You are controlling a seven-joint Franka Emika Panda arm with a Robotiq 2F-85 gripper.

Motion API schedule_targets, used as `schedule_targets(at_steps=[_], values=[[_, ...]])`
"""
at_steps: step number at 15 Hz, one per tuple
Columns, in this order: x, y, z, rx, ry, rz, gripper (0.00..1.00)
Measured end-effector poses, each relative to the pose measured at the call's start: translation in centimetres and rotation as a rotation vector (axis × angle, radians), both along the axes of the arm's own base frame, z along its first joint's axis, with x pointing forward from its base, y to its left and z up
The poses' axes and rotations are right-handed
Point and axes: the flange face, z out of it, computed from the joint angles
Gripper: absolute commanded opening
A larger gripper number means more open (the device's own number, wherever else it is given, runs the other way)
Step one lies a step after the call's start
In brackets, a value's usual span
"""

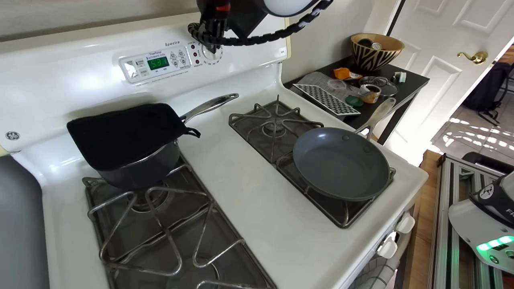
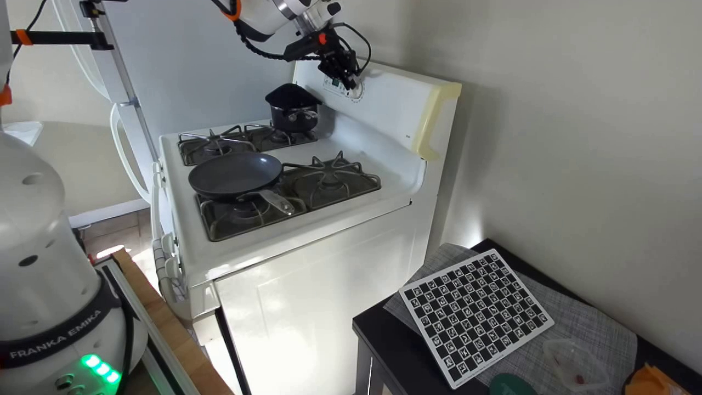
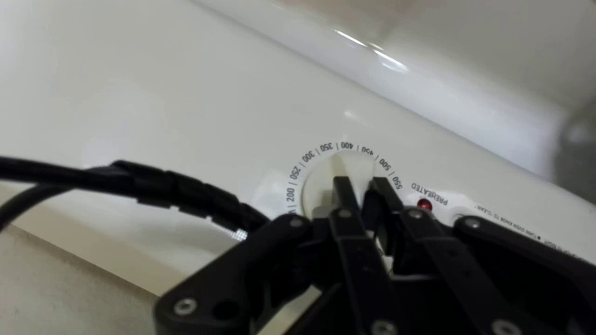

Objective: Turn the stove on the switch to the left

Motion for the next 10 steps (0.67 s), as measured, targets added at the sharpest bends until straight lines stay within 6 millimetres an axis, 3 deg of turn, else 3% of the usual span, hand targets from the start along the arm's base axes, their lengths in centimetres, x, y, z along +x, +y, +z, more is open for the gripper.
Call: schedule_targets(at_steps=[10], values=[[-0.4, 1.2, -0.7, -0.219, 0.094, 0.206, 0.02]])
